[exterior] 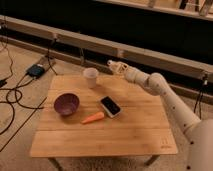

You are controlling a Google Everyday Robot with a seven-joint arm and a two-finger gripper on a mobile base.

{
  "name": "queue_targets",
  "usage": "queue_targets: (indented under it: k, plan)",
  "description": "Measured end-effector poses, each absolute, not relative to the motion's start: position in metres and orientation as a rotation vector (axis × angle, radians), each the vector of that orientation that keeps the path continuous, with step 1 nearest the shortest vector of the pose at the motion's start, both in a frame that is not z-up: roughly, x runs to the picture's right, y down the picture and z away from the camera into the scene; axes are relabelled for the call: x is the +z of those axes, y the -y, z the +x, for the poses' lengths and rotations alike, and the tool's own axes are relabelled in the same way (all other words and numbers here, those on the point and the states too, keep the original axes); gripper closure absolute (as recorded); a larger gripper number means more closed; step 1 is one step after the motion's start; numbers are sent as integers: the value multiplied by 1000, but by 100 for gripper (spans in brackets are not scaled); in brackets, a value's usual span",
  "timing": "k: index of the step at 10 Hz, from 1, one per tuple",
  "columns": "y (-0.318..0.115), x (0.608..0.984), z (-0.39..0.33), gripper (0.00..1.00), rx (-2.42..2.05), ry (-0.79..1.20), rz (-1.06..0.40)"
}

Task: Stand the bottle upright

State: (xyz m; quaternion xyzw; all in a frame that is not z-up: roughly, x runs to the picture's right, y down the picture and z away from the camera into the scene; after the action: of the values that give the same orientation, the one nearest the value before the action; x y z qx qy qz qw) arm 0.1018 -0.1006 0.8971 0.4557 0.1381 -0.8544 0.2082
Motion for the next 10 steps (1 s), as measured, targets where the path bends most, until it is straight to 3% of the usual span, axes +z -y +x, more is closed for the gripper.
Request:
queue_targets:
  k: [10]
  plan:
    - [79, 919, 120, 100, -2087, -524, 1213]
